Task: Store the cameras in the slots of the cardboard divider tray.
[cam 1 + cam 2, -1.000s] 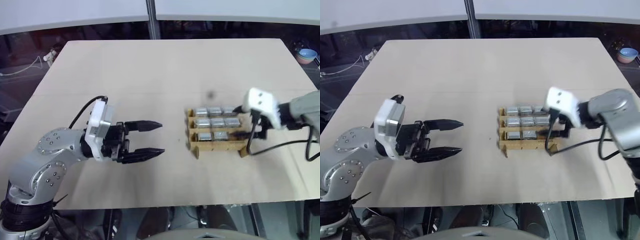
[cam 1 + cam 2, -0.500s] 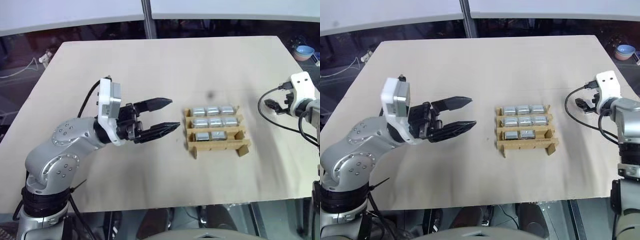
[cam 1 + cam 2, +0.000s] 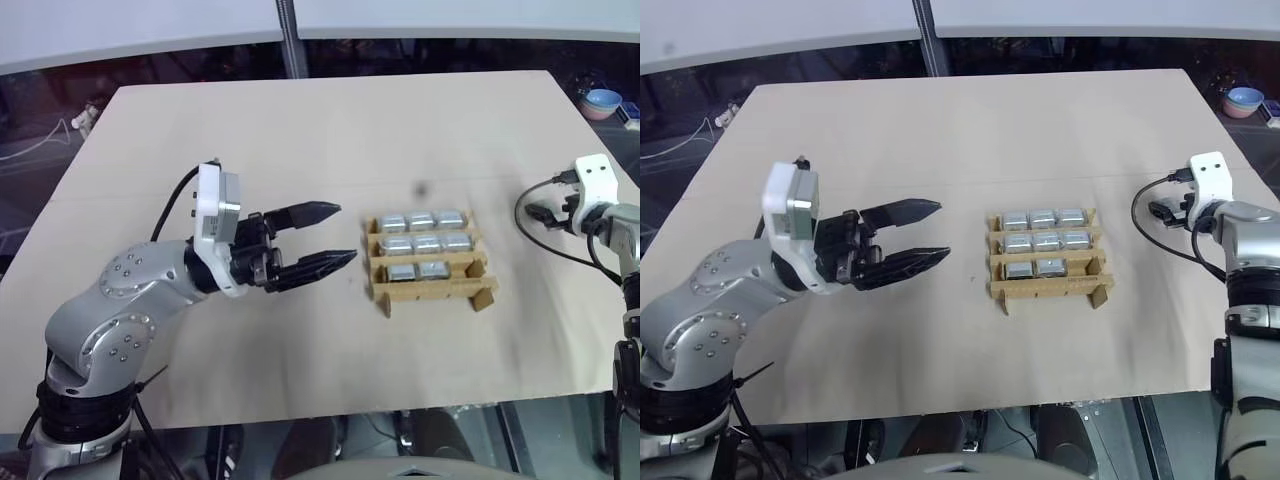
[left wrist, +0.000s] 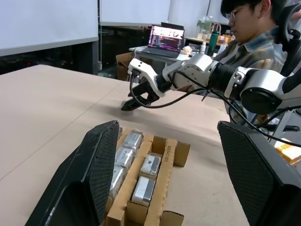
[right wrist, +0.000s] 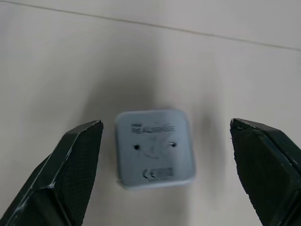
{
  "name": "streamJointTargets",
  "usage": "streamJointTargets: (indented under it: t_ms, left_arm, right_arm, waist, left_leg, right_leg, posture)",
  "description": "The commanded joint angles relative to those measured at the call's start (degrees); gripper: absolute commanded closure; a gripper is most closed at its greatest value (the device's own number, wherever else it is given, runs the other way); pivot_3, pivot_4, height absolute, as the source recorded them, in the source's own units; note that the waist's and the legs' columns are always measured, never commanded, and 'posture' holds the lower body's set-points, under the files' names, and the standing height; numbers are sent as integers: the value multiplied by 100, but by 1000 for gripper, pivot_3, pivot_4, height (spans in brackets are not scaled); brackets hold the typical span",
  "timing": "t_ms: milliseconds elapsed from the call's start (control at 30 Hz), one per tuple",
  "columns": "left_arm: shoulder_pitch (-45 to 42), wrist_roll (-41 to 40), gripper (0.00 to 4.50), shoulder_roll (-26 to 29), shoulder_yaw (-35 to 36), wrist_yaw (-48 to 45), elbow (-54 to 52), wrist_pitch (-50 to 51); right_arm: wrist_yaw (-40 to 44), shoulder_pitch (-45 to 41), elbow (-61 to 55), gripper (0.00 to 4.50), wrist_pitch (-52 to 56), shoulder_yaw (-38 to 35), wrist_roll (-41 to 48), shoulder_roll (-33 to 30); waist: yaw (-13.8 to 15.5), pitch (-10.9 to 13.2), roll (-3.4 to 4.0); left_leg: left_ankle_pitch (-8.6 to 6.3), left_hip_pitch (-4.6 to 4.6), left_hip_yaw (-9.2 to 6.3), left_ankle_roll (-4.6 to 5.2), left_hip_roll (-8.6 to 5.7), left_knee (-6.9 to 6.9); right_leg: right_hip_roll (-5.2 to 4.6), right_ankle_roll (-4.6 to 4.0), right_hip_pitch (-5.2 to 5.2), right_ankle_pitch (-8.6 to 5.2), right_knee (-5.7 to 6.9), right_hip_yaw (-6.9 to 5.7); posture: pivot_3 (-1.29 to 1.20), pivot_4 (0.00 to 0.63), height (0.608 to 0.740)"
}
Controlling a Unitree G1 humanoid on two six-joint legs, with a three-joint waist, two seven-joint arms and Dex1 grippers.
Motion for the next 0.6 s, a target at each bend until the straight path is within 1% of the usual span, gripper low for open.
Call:
streamJointTargets:
  t_ms: [33,233,533,600]
  left_arm:
    - [40,-156,1024,102,175,13,-221,-16]
    - [111,-189,1024,181,255,23,-240,-41]
    - [155,-232,1024,253,287,-3,-234,-59]
    - [156,-238,1024,261,287,-11,-227,-65]
  right_arm:
    - [58,-207,215,191,-251,2,-32,-30]
    - [67,-258,482,191,-324,75,-98,-44]
    - [63,-72,206,191,-94,26,-17,-74]
    - [48,-50,158,707,-45,15,-7,-77]
  waist:
    - [-2,0,0]
    - [-6,0,0]
    - [-5,0,0]
    - [-5,0,0]
  left_leg:
    - [0,0,0,0,0,0]
    - [0,0,0,0,0,-1]
    - [0,1,0,0,0,-1]
    - [0,1,0,0,0,-1]
  right_leg:
    - [0,0,0,0,0,1]
    - [0,0,0,0,0,1]
    - [0,0,0,0,0,1]
    - [0,0,0,0,0,0]
  posture:
    - [0,150,740]
    - [0,150,740]
    - [0,150,740]
    - [0,150,740]
